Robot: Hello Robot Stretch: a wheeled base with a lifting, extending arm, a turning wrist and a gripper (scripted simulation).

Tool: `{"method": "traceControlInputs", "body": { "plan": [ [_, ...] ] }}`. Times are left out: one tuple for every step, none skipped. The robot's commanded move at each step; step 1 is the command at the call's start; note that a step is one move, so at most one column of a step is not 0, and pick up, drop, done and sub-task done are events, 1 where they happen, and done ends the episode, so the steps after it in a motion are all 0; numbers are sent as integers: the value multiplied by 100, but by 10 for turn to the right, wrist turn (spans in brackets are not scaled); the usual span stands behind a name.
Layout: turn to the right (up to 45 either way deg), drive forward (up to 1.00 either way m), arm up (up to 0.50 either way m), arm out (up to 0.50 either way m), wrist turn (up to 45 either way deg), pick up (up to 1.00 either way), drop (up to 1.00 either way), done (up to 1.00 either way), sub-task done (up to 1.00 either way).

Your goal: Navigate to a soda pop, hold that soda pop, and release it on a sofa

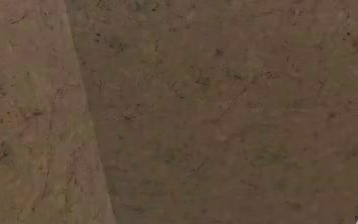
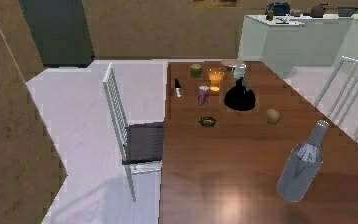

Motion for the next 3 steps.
{"method": "traceControlInputs", "body": {
  "plan": [
    [-150,0,0,0,0,0,0,0,0],
    [0,5,0,0,0,0,0,0,0],
    [450,0,0,0,0,0,0,0,0]
  ]
}}
